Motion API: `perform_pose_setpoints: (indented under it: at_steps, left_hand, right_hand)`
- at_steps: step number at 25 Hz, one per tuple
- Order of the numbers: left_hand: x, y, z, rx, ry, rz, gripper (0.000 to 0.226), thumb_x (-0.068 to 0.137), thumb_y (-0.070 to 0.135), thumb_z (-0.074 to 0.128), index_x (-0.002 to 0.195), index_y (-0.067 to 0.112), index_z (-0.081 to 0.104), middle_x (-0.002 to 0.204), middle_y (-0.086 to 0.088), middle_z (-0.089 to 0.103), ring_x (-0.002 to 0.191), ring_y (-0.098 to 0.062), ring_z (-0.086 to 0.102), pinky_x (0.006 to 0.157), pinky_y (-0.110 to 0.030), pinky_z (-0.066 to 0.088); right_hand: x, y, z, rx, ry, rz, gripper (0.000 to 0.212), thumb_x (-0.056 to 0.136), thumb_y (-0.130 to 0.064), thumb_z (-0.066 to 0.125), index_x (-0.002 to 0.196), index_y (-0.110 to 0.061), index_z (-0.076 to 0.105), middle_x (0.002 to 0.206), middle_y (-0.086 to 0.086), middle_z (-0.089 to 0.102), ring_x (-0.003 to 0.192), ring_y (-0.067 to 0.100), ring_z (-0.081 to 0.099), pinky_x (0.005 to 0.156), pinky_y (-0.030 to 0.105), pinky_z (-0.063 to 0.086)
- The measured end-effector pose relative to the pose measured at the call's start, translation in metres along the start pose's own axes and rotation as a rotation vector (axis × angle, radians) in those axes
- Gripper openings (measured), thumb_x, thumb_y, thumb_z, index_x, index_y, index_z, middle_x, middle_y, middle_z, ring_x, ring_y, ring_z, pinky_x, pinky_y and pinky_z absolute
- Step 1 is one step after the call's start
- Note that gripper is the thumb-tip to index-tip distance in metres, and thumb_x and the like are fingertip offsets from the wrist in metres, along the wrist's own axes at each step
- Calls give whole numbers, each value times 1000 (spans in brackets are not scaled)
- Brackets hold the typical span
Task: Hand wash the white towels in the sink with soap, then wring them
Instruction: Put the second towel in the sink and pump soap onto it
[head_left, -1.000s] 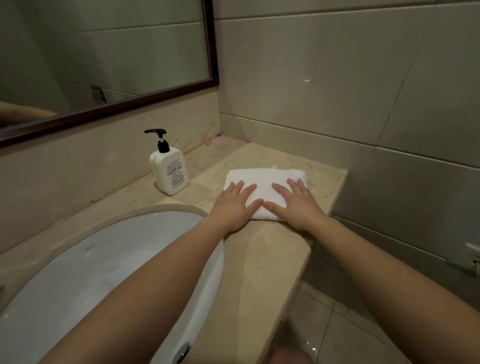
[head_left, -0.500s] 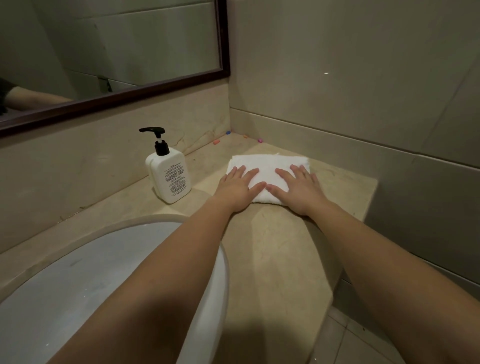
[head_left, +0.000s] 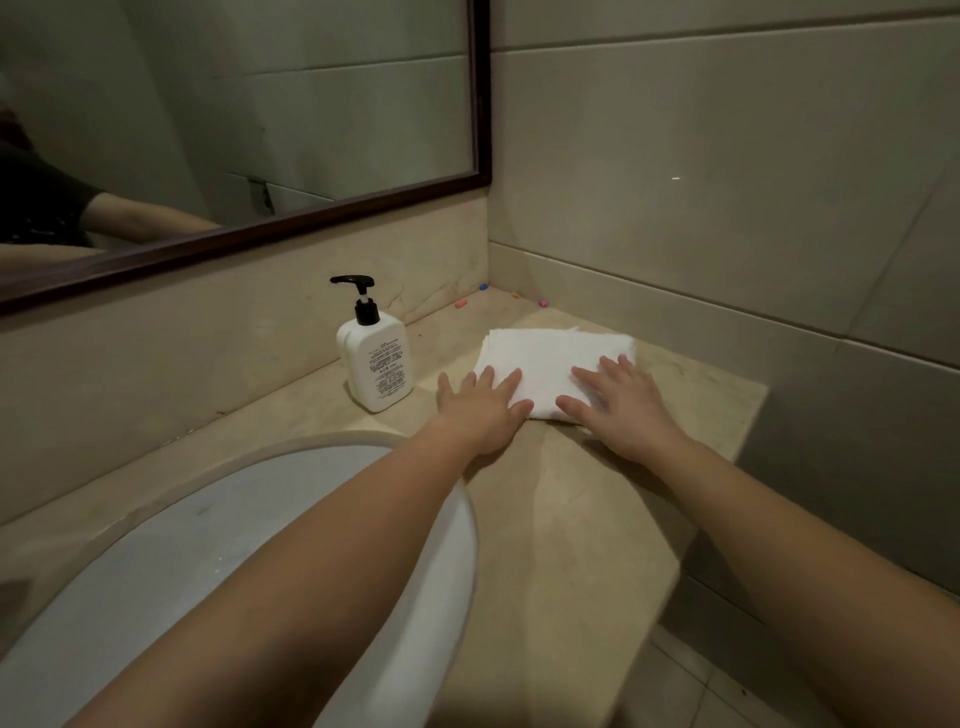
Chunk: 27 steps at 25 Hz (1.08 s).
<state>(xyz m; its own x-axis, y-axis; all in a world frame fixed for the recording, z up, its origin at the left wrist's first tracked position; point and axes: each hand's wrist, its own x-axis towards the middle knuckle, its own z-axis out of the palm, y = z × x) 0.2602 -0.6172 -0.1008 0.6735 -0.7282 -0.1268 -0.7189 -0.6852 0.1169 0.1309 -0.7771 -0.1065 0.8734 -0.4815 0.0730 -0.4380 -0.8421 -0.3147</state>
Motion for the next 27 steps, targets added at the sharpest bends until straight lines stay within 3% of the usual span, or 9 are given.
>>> perform_pose_setpoints:
  at_steps: [7,10,12,14,20,24,27]
  left_hand:
    - [-139,-47,-6,-204,78,76,60,105,55,37,159,32,28,167,-6,23,154,-24,20,124,-44,17]
    - [-218,-73,-13,-233,73,79,59,104,54,41,157,33,32,166,-2,27,153,-19,22,124,-36,19]
    - [-274,-94,-19,-241,80,31,58,103,54,42,157,34,33,165,-2,29,152,-16,21,123,-33,19]
    - [-323,-111,-25,-248,124,-37,56,103,52,44,155,33,38,161,0,35,150,-14,25,120,-30,21]
    - [-444,-153,-46,-251,183,-249,51,99,56,53,143,30,54,148,8,50,133,-9,44,103,-25,39]
    - [-518,-177,-56,-196,111,-387,50,98,55,56,142,32,55,145,5,54,116,-10,52,91,-25,38]
    - [-560,-191,-66,-128,79,-531,46,97,53,59,138,32,58,142,6,55,95,-5,45,81,-24,33]
  right_hand:
    - [-91,-66,23,67,-13,-274,73,90,-72,43,154,-38,33,165,-4,24,154,16,4,123,40,5]
    - [-128,-113,28,176,-76,-402,81,84,-81,42,152,-39,36,162,-6,29,153,14,8,124,37,10]
    - [-153,-152,34,215,-103,-522,99,70,-97,27,150,-40,39,160,-8,33,152,13,12,124,37,13]
    - [-175,-190,40,238,-127,-615,103,67,-100,18,150,-42,38,158,-12,35,150,9,16,123,35,16]
    - [-239,-291,46,363,-241,-846,80,80,-81,44,148,-41,41,153,-10,41,143,5,24,113,22,21]
    - [-281,-342,49,407,-355,-964,78,76,-79,42,147,-46,39,151,-14,40,140,1,26,109,21,24]
    - [-305,-371,52,438,-426,-1050,75,77,-76,45,145,-46,42,144,-20,41,133,-3,32,104,20,31]
